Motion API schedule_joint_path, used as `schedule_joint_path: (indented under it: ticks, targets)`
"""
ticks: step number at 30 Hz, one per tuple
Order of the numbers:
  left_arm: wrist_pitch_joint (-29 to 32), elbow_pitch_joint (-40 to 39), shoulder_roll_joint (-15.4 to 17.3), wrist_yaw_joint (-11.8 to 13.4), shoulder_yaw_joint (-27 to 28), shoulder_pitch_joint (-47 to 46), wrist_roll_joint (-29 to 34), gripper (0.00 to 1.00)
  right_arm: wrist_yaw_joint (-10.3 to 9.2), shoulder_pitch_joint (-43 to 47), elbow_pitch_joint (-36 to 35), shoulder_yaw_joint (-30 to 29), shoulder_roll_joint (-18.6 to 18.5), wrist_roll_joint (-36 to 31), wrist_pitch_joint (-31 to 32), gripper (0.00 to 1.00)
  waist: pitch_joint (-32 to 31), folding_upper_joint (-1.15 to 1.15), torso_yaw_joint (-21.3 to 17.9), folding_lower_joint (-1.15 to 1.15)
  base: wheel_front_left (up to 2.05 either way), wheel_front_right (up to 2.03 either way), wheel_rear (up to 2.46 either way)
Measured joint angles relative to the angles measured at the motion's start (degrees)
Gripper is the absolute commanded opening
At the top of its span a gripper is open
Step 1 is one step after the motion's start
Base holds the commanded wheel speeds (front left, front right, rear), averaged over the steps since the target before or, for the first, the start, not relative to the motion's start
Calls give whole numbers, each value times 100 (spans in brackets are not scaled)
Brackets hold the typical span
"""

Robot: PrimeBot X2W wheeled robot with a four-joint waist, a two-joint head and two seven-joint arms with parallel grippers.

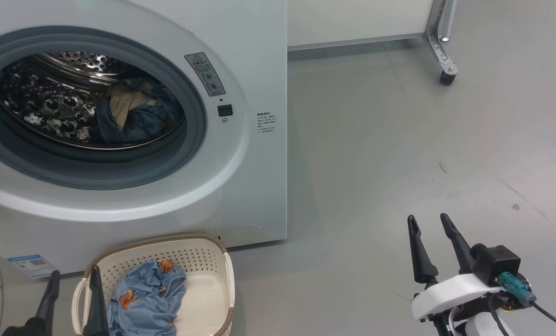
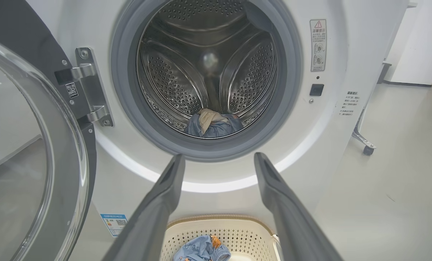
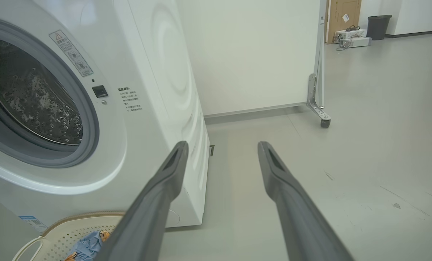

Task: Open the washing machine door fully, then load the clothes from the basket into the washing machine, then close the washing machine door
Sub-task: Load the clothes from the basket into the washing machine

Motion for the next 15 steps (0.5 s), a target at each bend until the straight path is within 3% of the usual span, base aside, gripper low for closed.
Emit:
schedule_joint_path:
  ticks: [15]
  targets:
    - [0,-49,1,119,-182,84,-199,100,0,4,-93,-11,0,-4,0,100,128,0,36,0,0,0,0]
